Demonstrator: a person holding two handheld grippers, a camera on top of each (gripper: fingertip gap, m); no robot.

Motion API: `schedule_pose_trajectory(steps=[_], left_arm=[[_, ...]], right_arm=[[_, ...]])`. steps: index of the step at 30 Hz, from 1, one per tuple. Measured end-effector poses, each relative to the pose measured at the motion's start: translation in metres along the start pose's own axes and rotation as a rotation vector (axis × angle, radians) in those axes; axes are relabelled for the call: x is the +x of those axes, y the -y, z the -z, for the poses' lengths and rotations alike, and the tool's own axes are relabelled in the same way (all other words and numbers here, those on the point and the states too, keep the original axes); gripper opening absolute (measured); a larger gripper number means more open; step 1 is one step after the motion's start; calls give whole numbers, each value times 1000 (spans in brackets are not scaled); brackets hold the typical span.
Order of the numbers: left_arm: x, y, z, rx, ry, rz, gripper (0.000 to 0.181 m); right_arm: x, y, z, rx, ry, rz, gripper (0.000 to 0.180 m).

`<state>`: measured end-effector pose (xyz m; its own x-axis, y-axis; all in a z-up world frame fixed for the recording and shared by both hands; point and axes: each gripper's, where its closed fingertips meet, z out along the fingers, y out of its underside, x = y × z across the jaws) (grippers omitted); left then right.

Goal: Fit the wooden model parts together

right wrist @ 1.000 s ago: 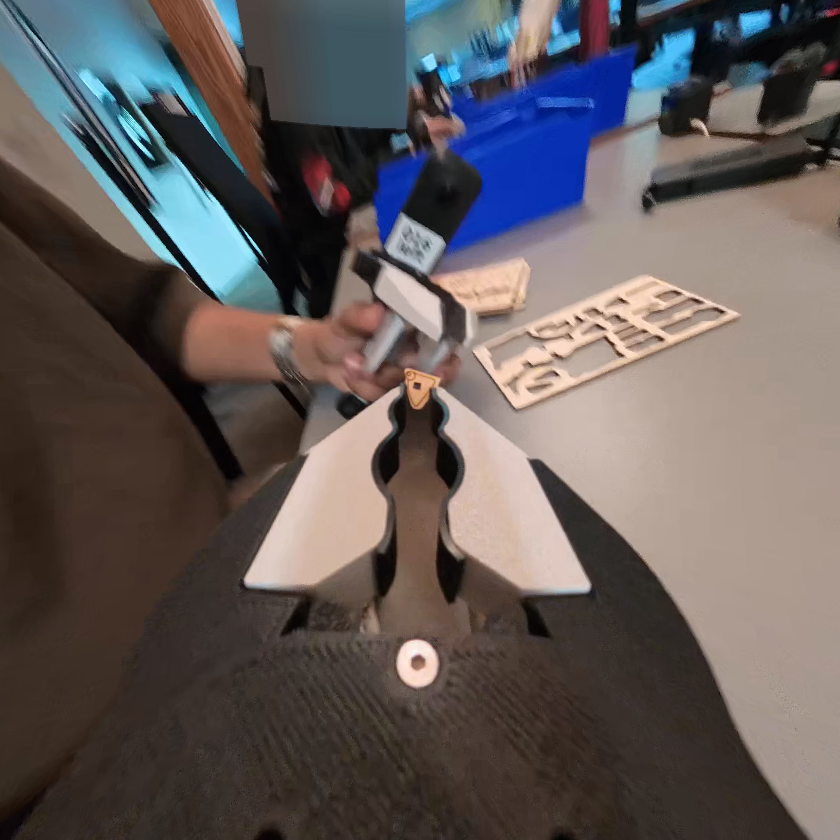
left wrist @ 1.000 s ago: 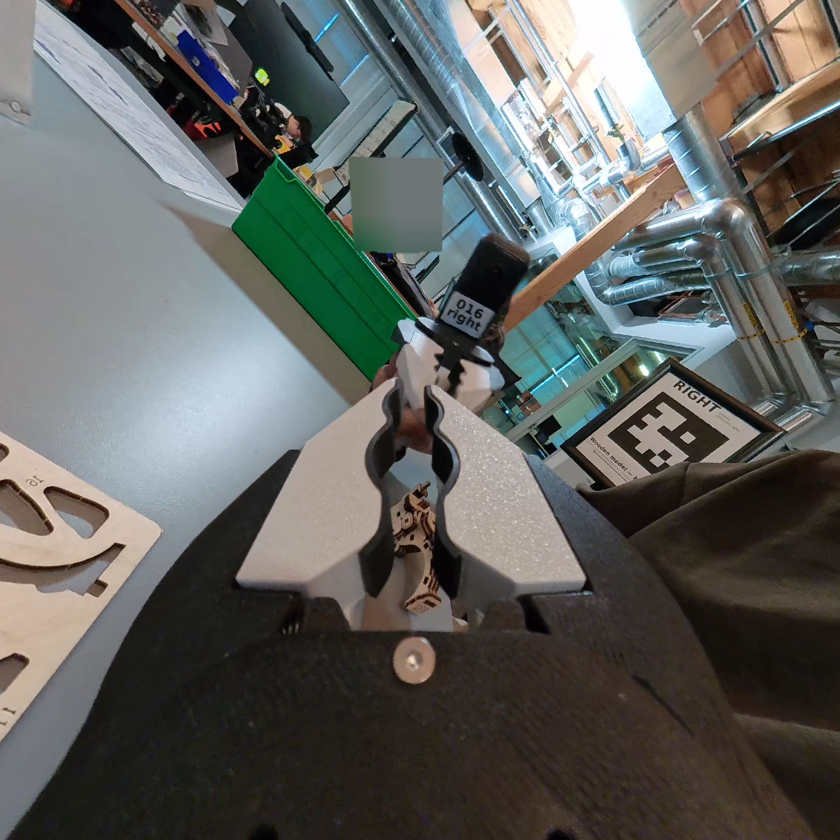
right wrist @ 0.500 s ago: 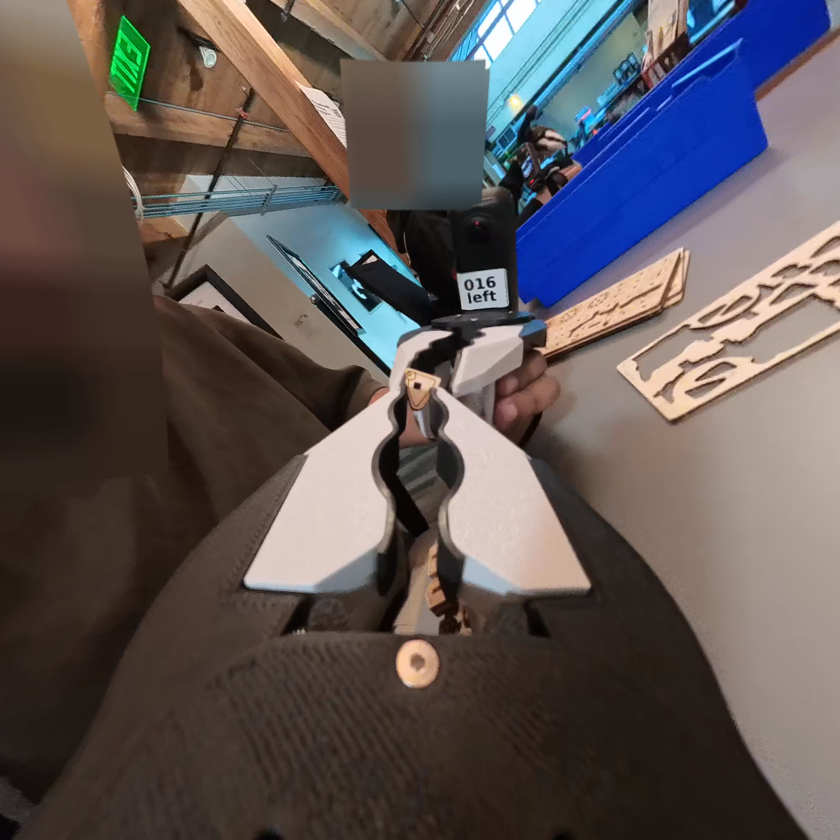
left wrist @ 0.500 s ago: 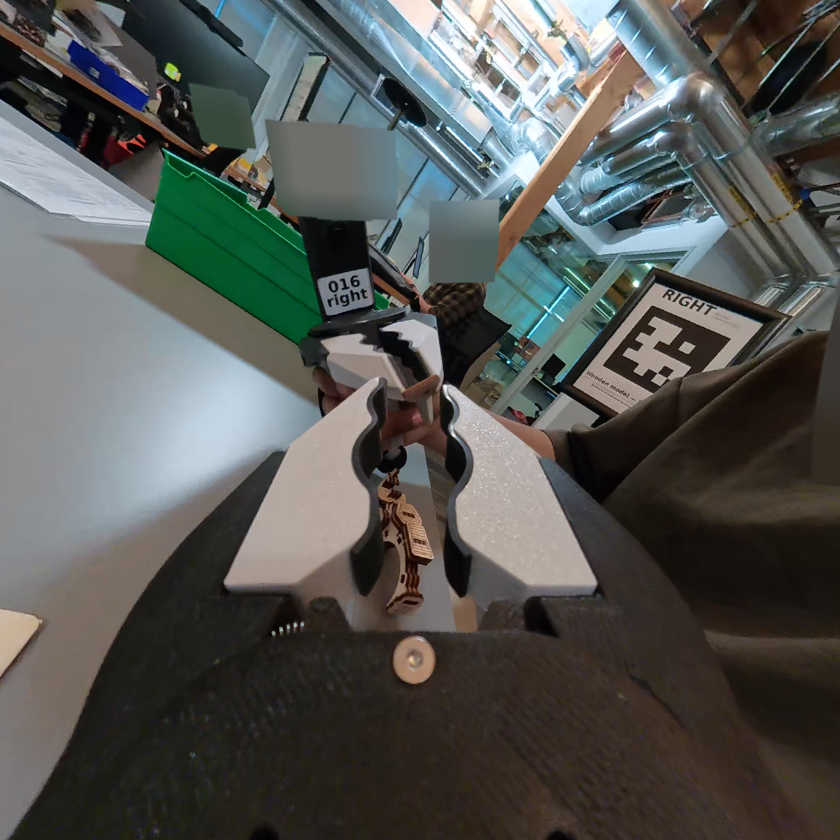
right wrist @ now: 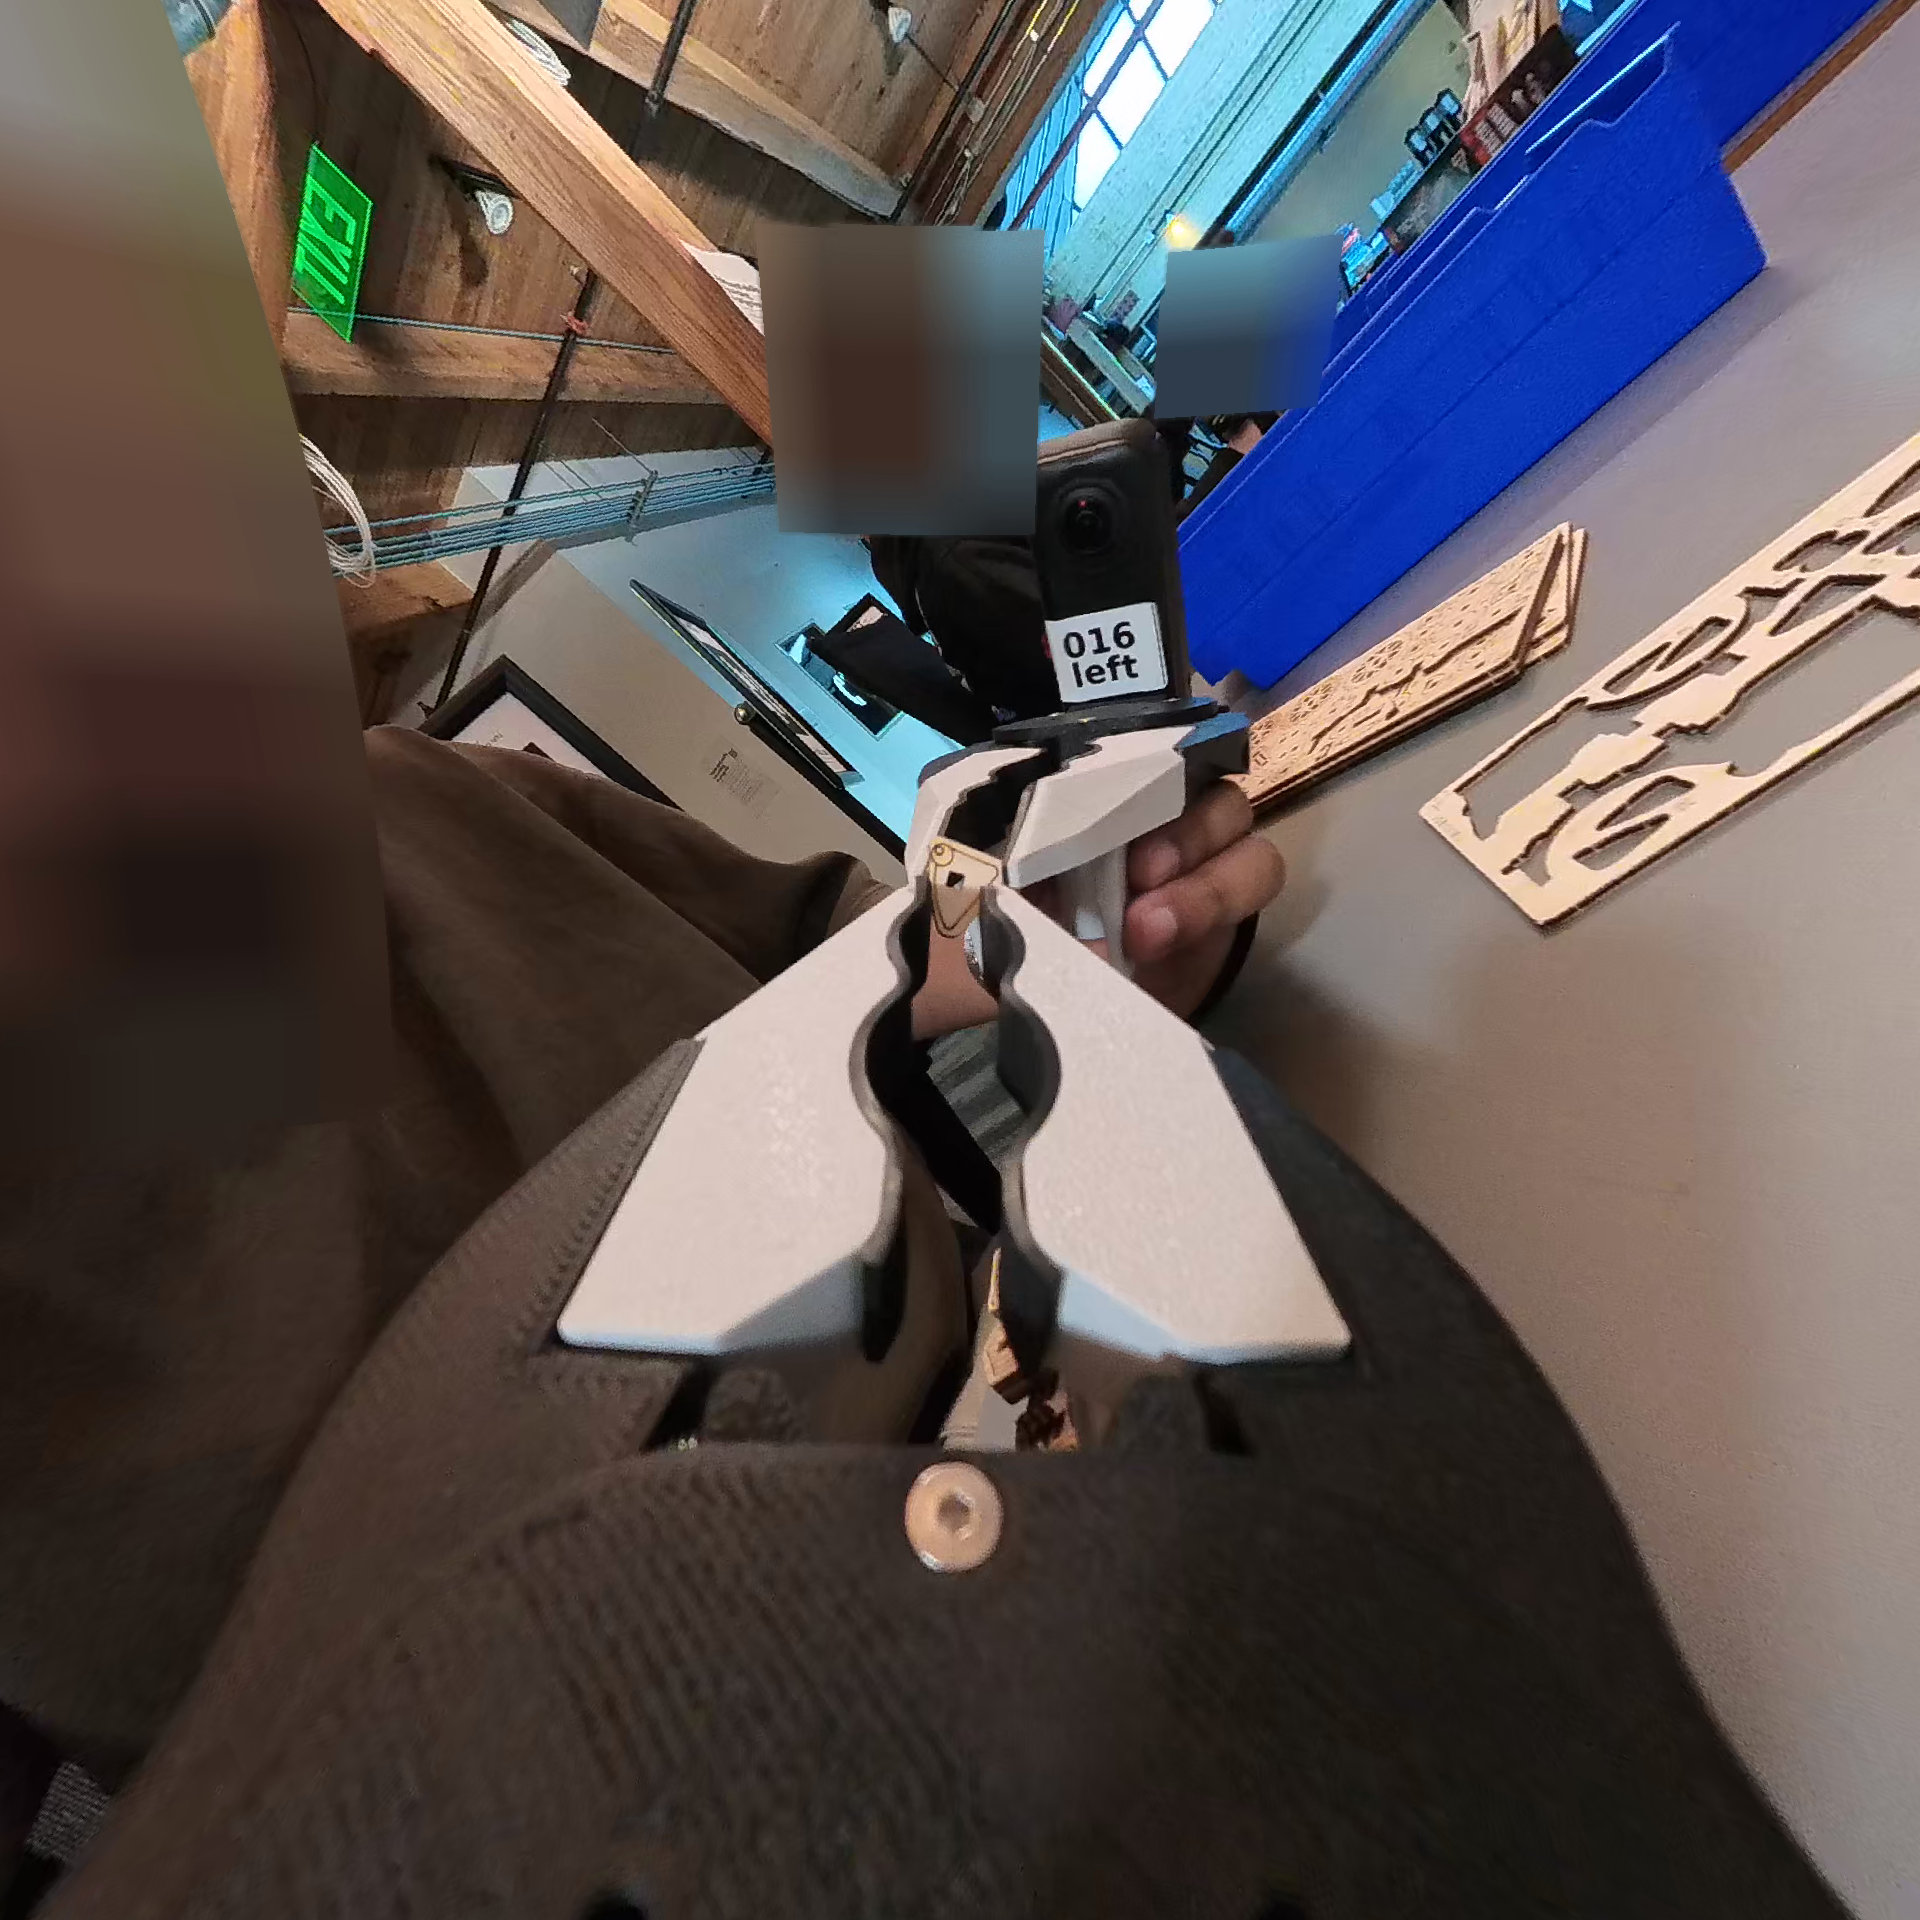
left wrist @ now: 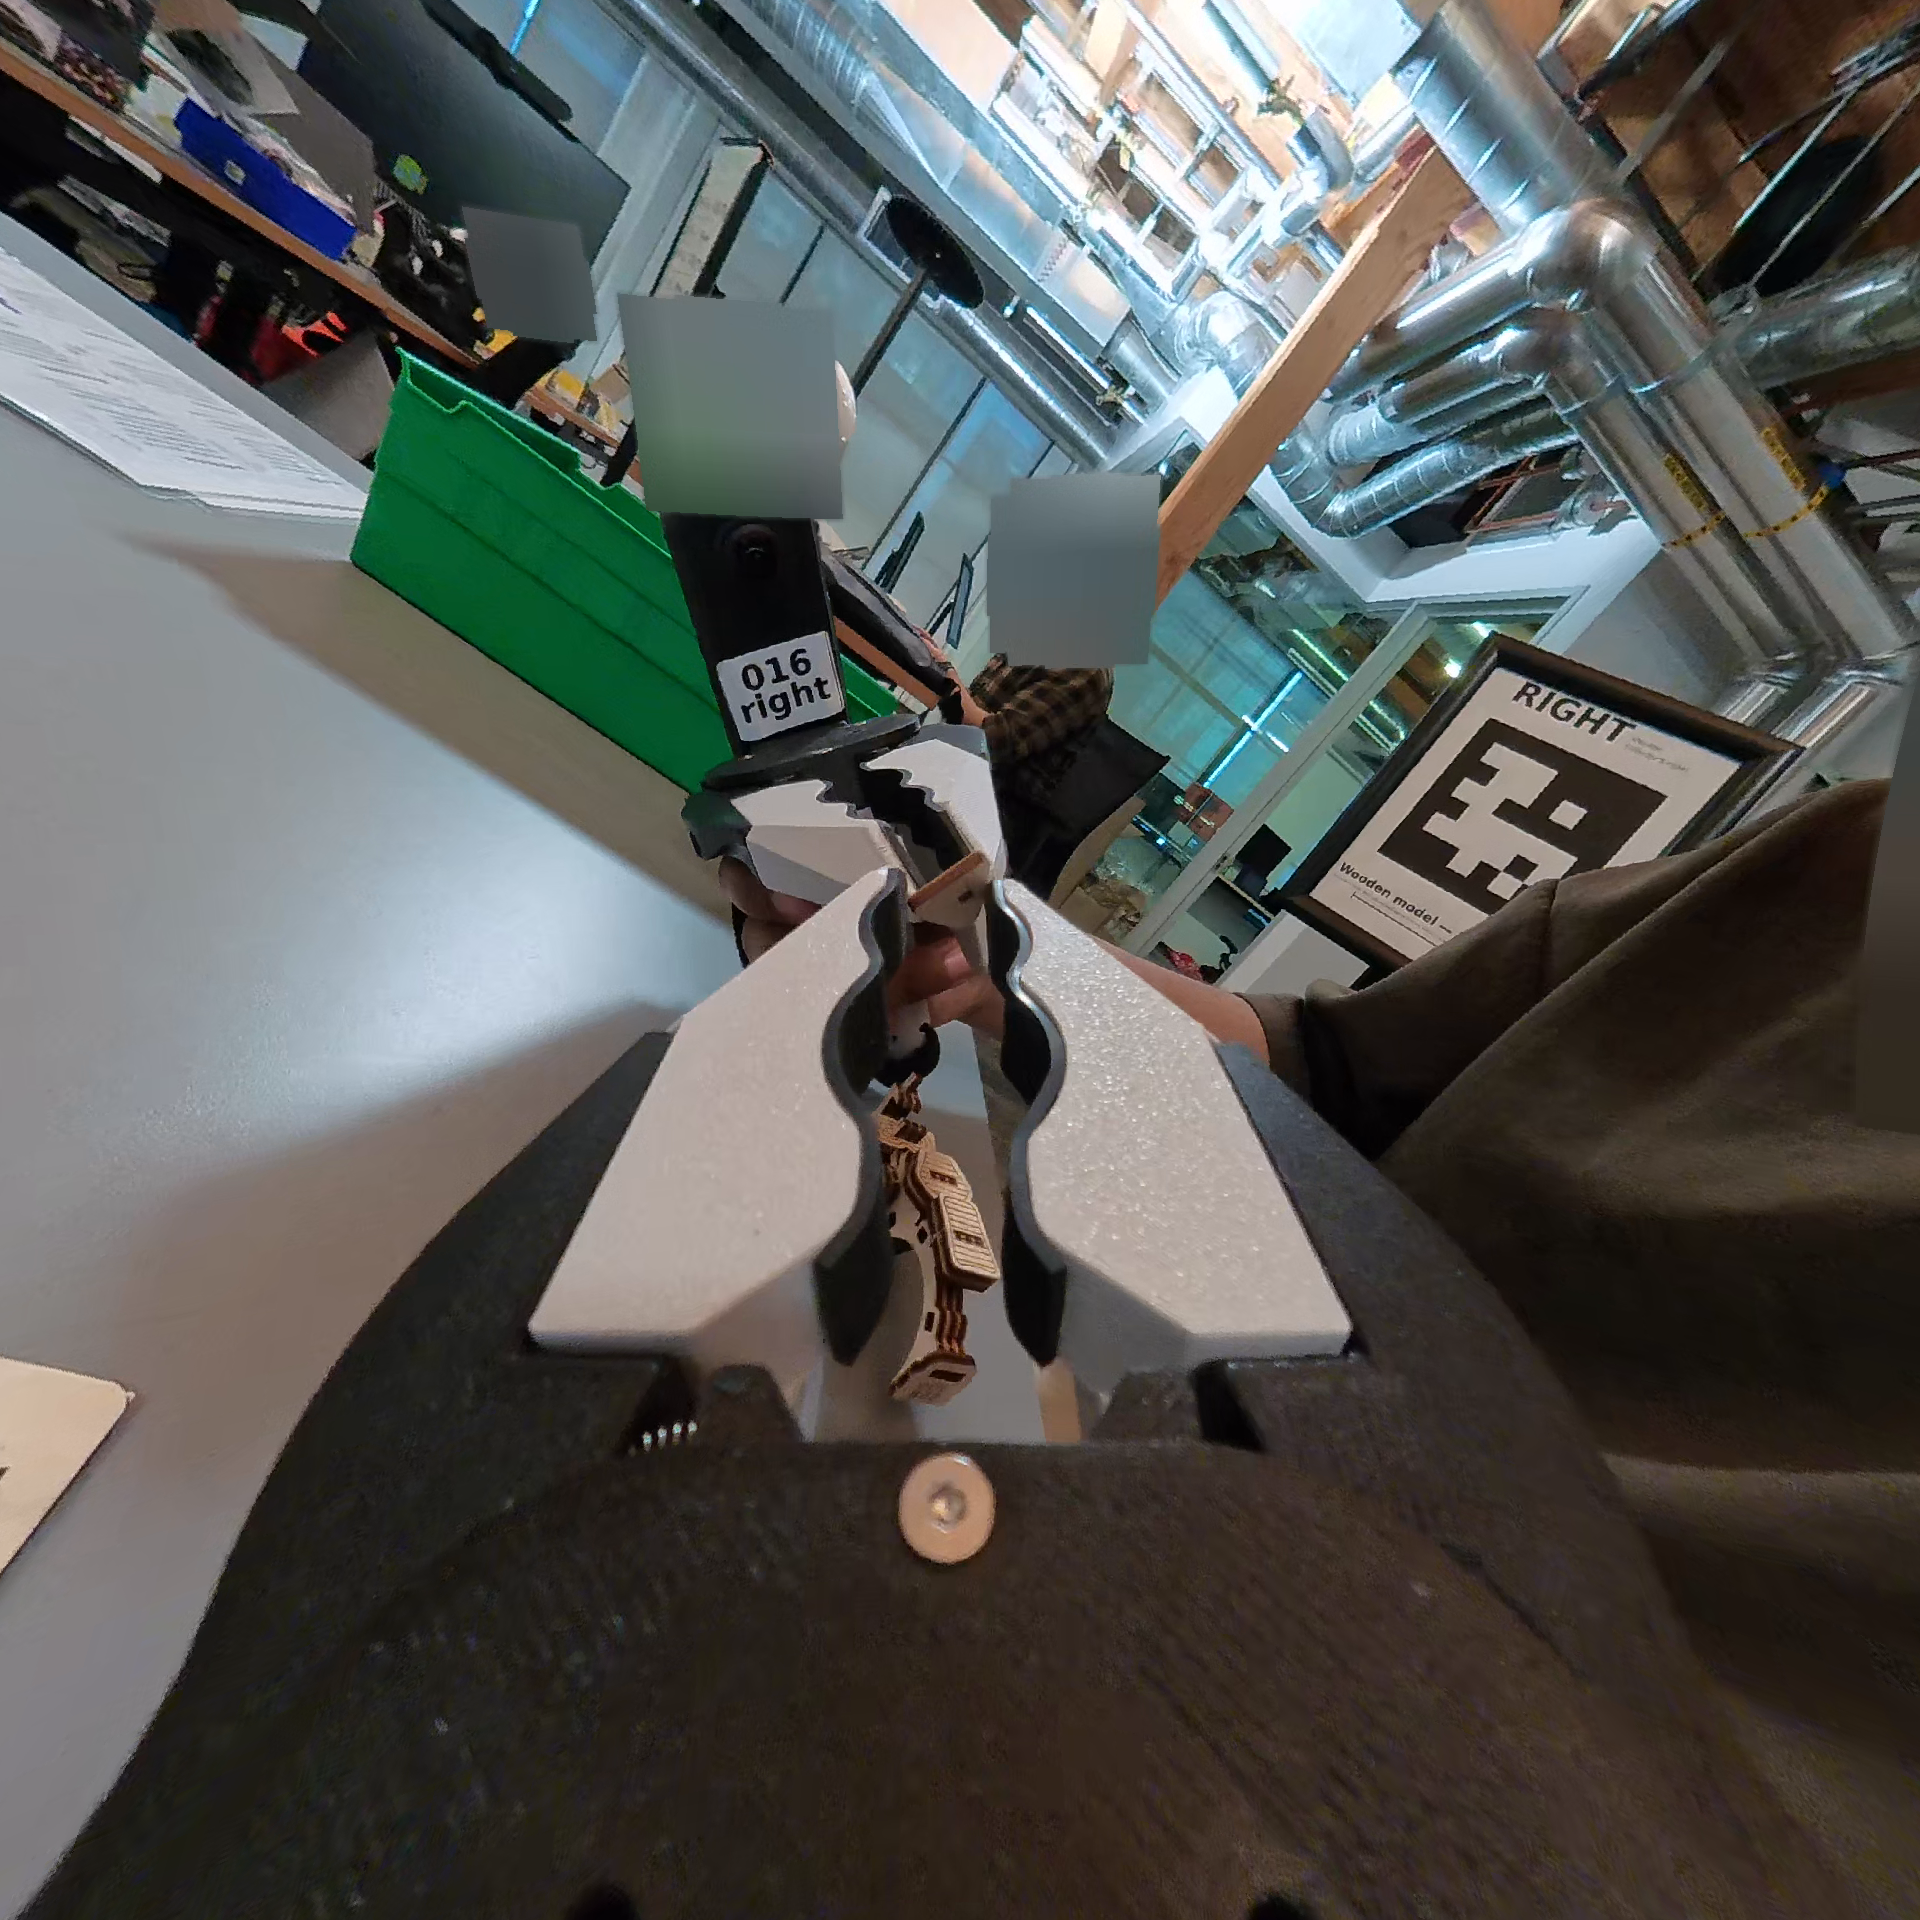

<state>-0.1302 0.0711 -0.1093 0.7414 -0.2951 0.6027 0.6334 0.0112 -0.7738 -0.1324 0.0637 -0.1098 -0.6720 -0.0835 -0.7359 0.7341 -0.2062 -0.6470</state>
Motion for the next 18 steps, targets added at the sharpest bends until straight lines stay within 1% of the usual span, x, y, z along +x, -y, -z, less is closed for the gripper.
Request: schedule_pose_trajectory(steps=[3,4,5,8,18], left_arm=[[-2,0,1,-2,8,4,12],[-4,0,1,0,16,13,12],[-5,2,2,10,19,19,8],[-5,6,5,35,7,39,0],[-13,3,4,20,36,64,0]], right_arm=[[2,0,0,3,-11,2,7],[2,0,0,4,-13,7,4],[1,1,1,9,-7,15,0],[2,5,4,29,-17,17,0],[7,6,6,42,-43,24,0]])
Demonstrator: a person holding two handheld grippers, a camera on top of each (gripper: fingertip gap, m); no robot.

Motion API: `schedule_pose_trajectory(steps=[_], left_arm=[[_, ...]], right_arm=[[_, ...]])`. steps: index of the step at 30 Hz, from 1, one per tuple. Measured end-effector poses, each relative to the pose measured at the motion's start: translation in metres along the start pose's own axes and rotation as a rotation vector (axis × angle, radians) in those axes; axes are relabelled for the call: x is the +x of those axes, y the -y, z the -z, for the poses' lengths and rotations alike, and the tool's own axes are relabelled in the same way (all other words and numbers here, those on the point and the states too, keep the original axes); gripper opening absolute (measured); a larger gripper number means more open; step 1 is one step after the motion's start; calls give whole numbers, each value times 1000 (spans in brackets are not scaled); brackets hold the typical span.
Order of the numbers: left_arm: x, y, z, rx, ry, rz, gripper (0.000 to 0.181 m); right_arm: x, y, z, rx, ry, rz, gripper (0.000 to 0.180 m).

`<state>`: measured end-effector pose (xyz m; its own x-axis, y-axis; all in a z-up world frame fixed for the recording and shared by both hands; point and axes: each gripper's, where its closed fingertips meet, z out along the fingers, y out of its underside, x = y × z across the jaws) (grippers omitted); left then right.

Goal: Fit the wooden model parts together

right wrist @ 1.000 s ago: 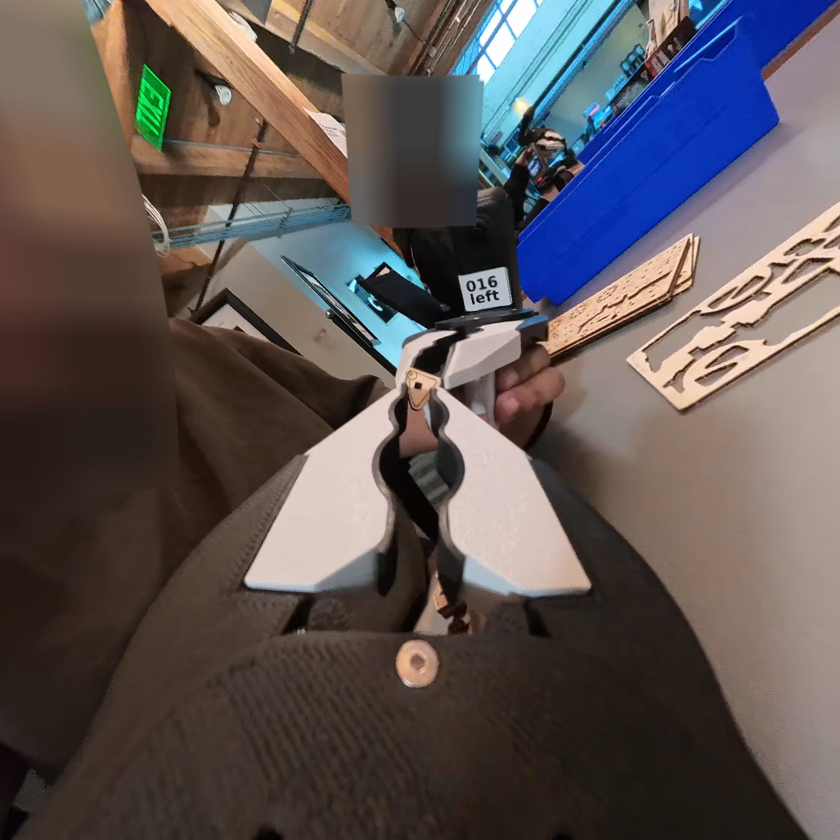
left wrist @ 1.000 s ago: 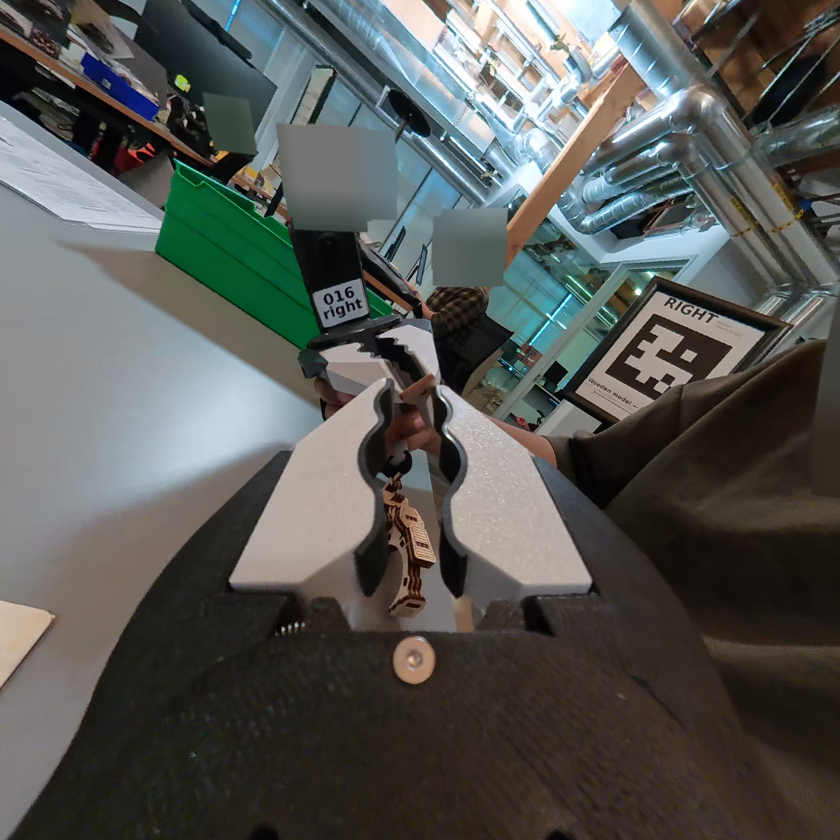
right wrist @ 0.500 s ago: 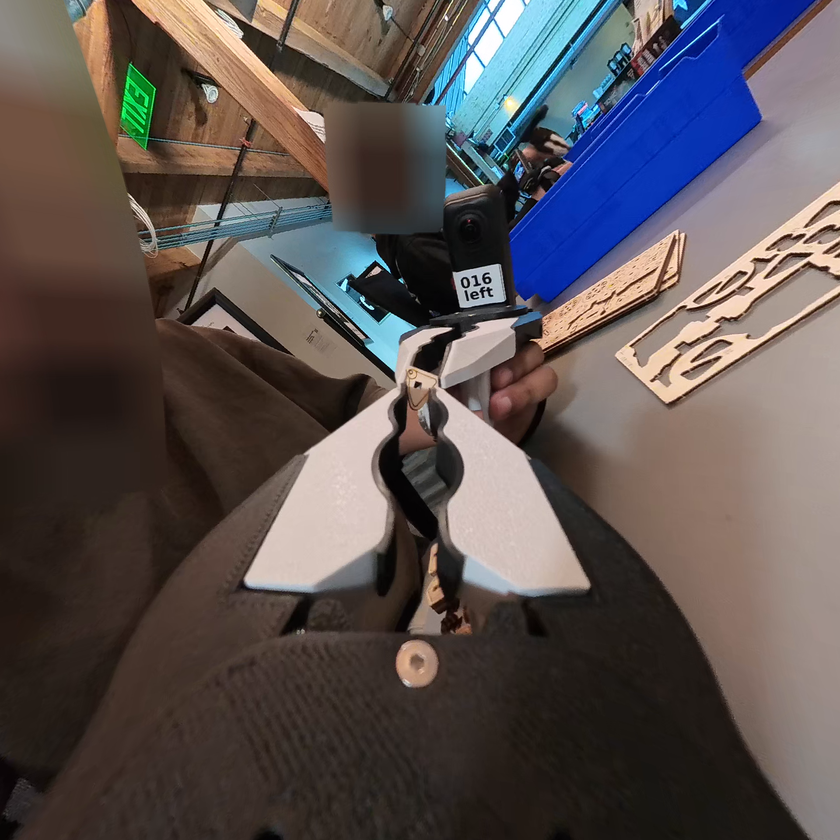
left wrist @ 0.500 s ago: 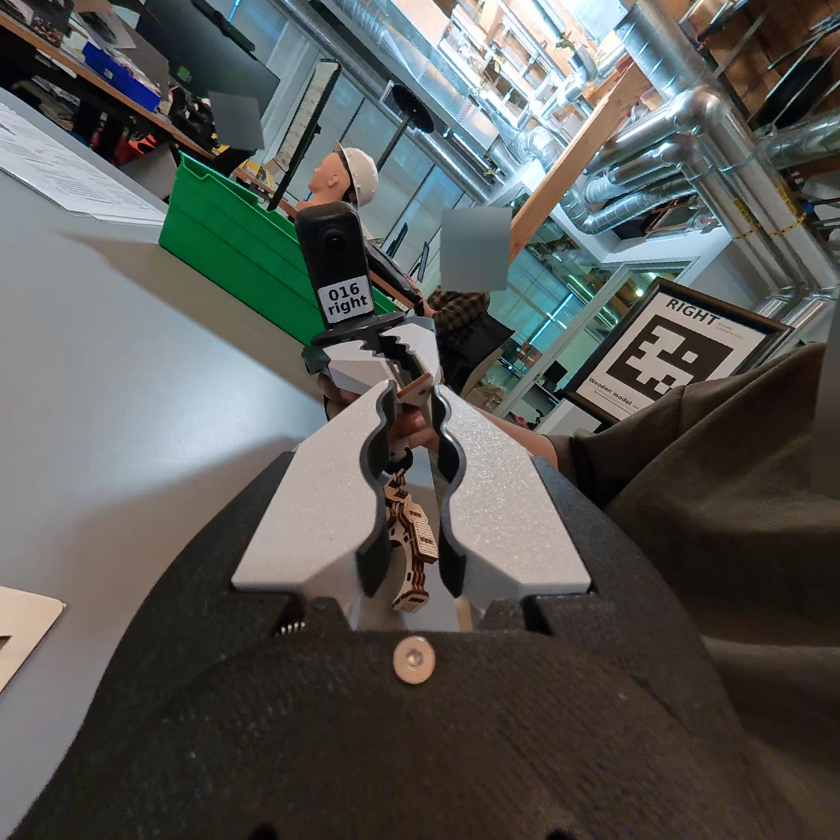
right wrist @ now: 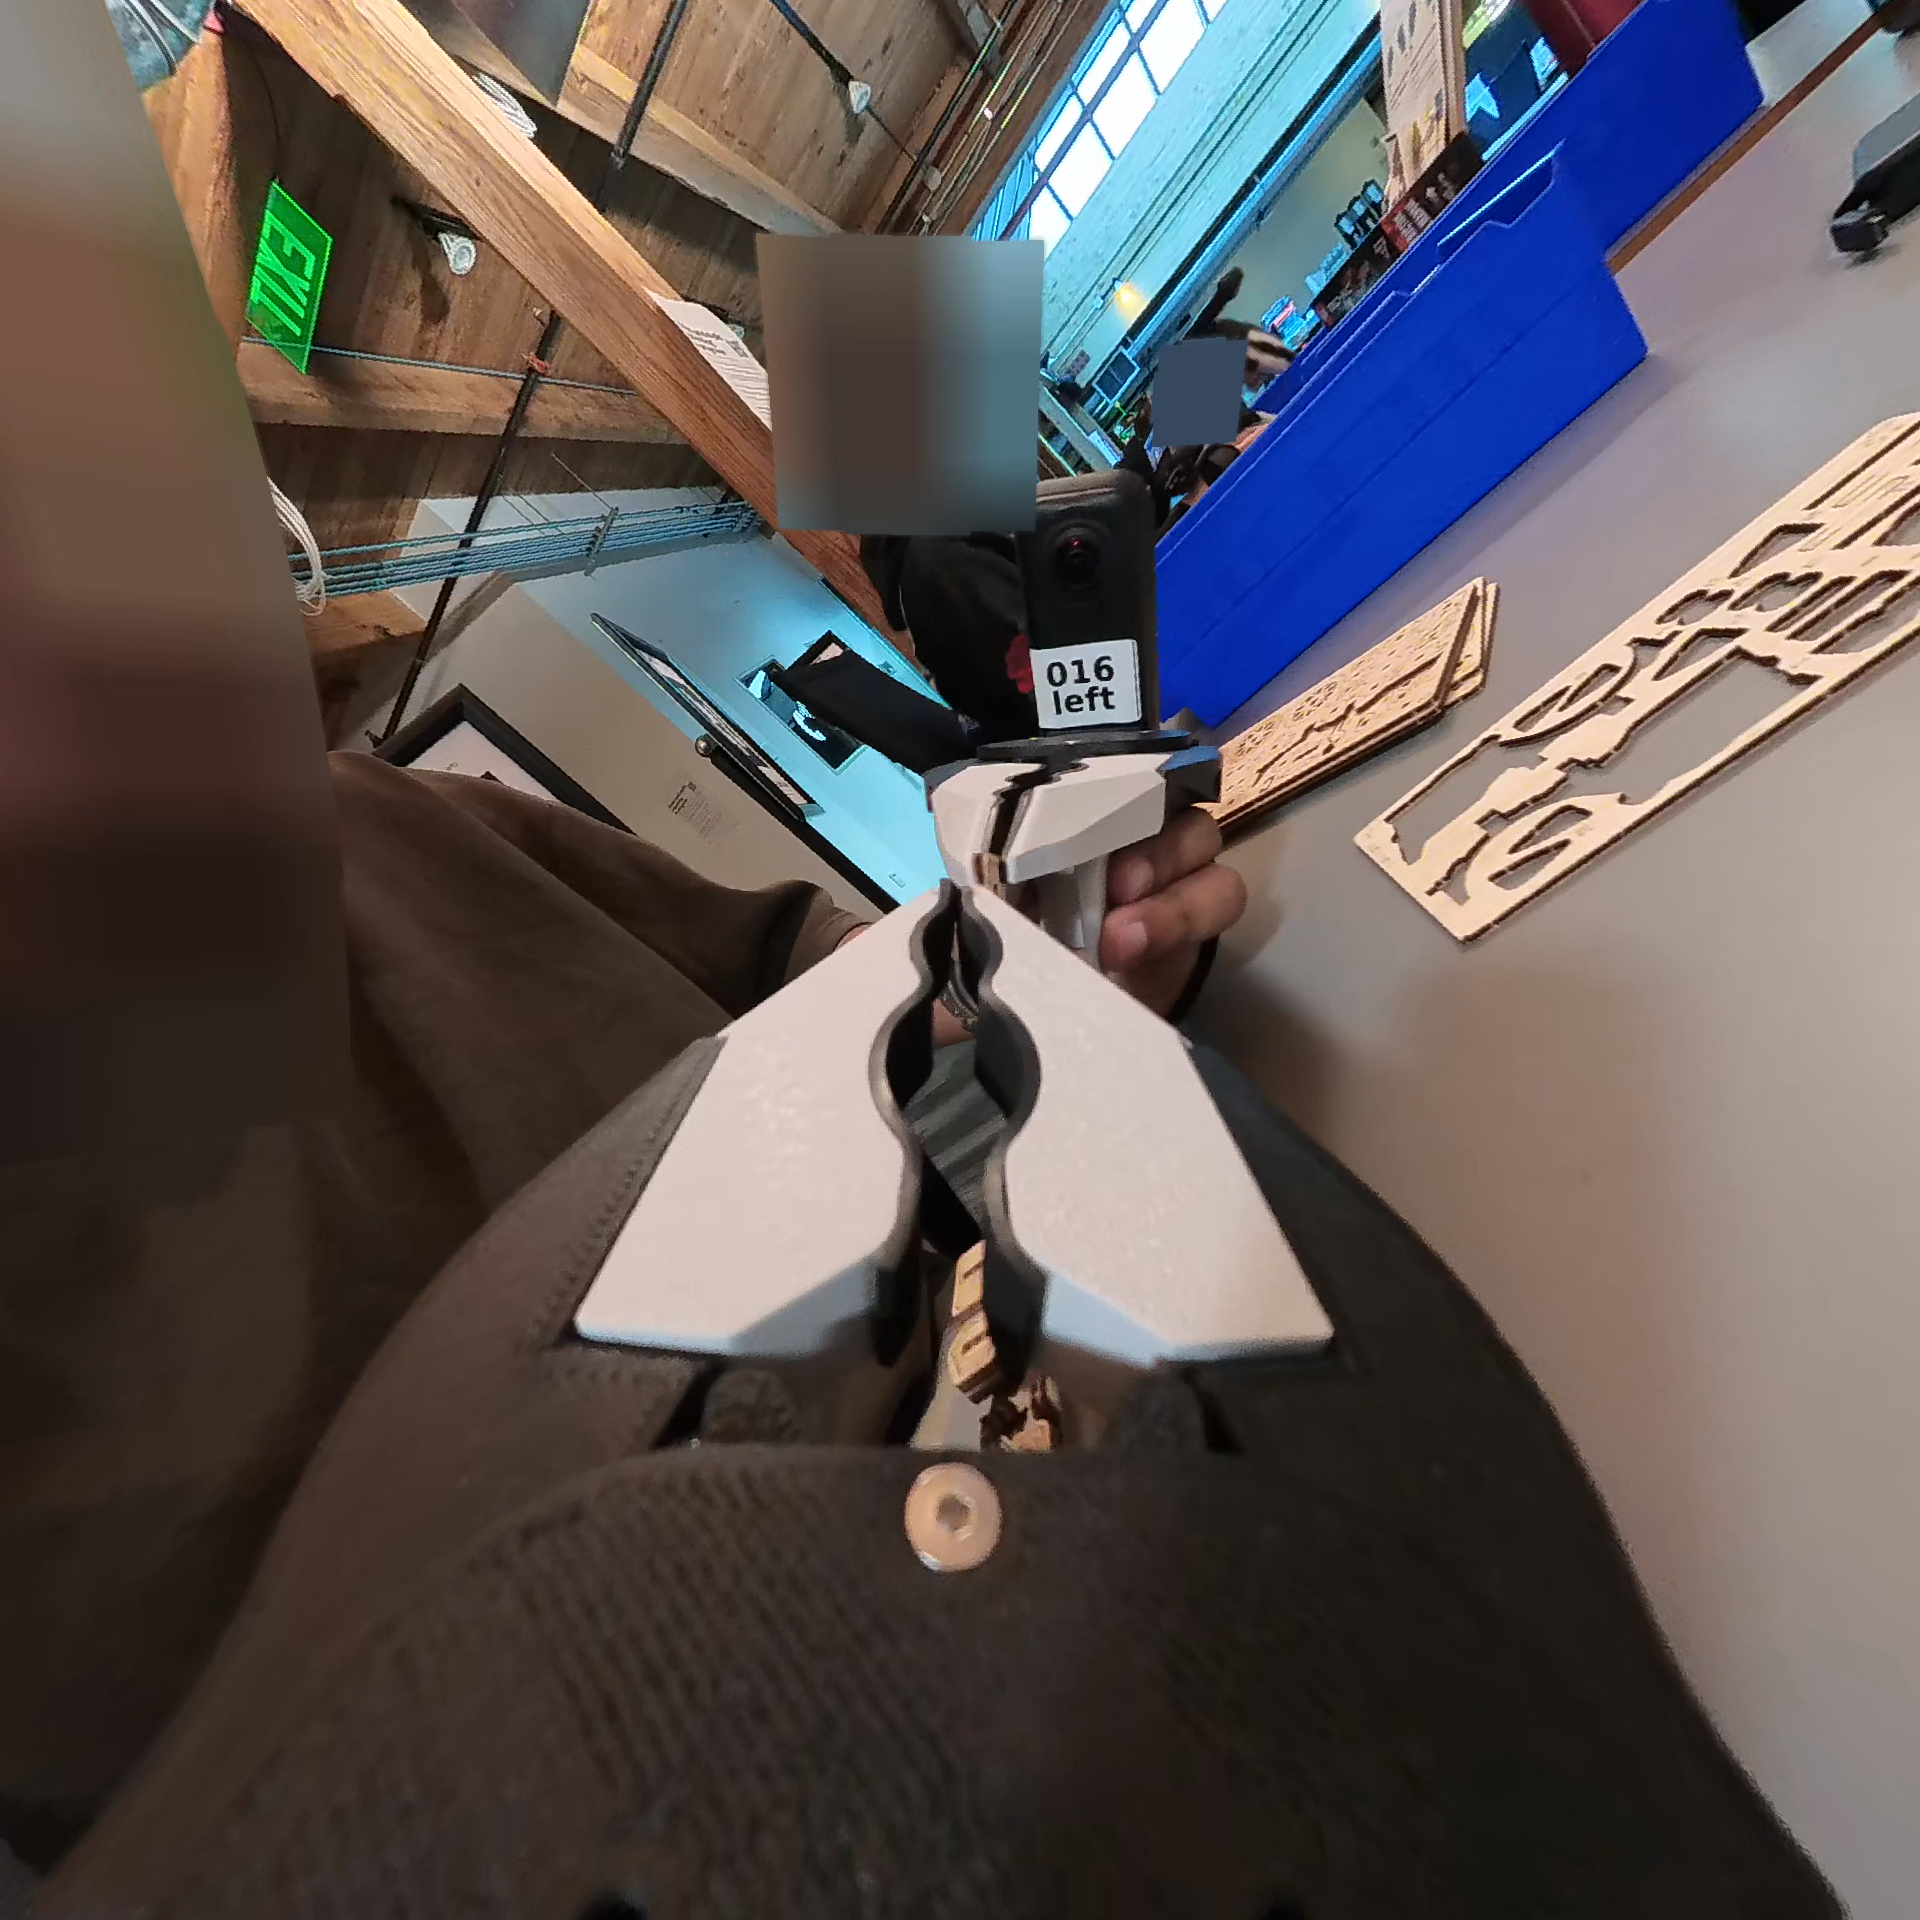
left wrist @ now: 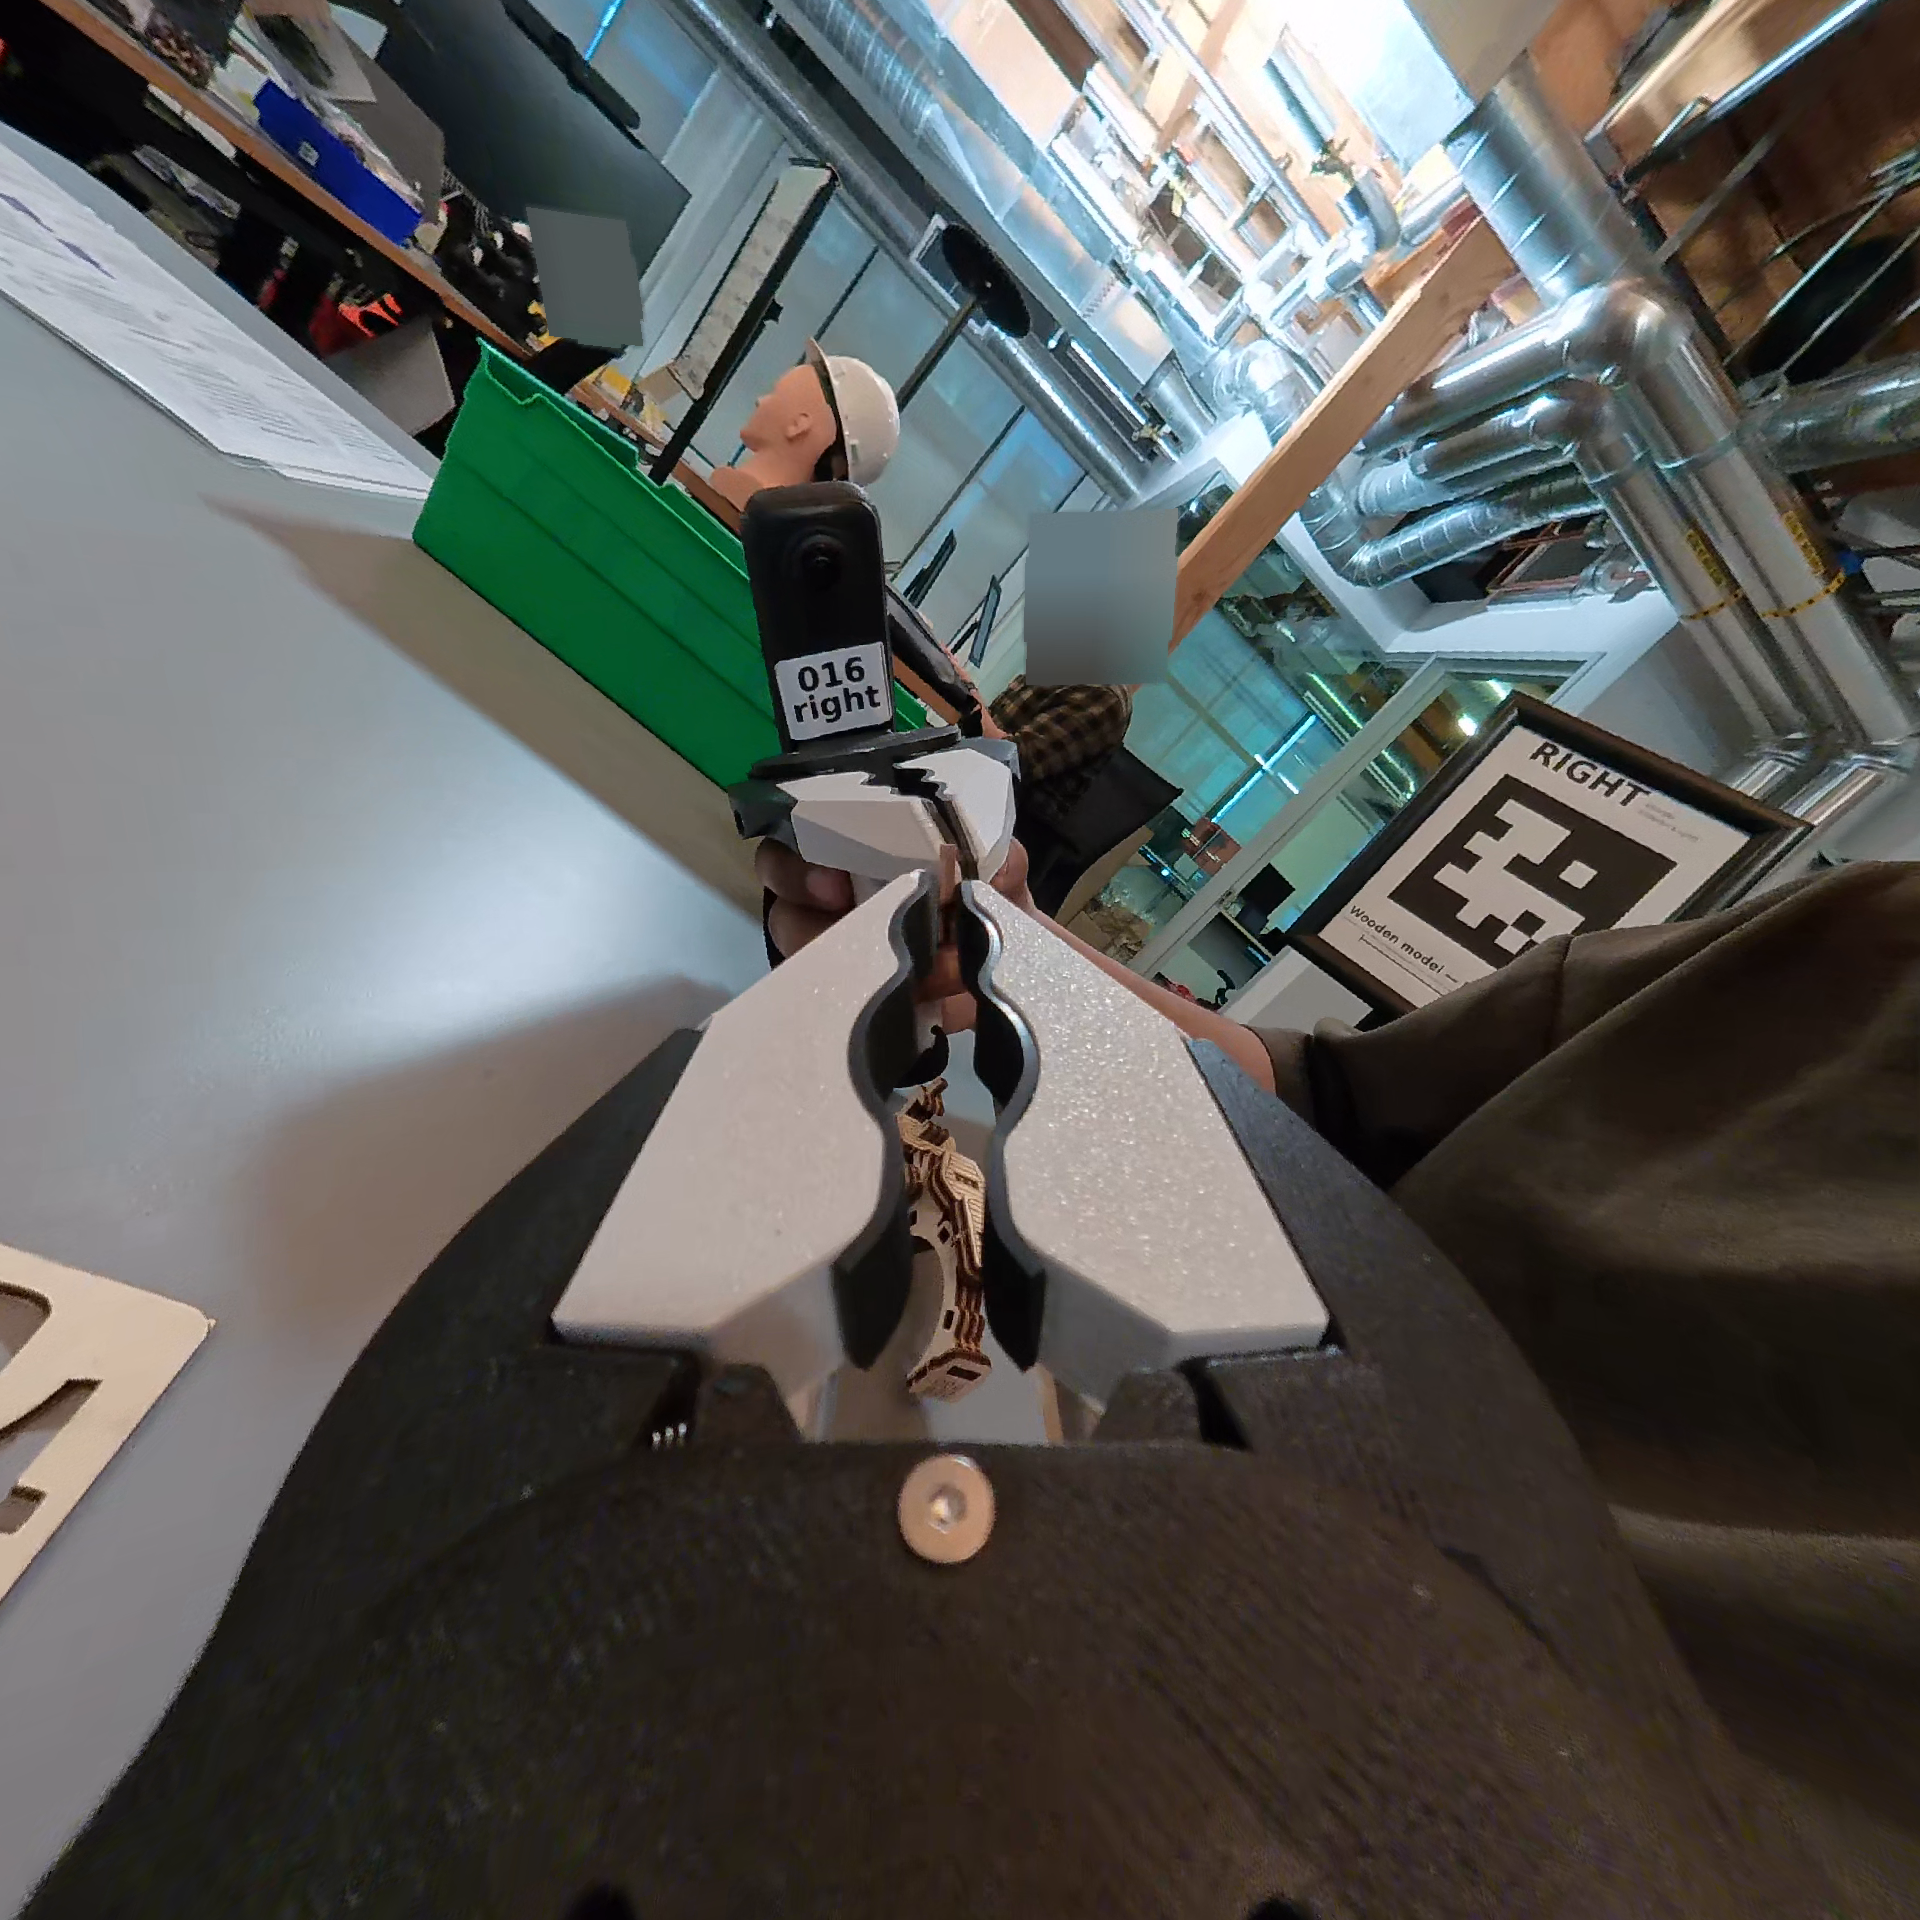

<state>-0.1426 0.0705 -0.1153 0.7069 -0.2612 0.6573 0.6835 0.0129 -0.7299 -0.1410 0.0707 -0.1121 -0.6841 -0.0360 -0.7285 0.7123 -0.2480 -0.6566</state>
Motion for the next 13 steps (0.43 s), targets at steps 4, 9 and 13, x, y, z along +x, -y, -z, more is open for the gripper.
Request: schedule_pose_trajectory(steps=[4,9,13], left_arm=[[-1,0,0,-1,2,6,0],[-2,2,2,9,1,22,0],[-3,3,2,13,1,29,0]], right_arm=[[1,1,1,7,-13,12,0],[3,4,3,21,-25,23,0],[4,4,4,19,-41,38,0]])
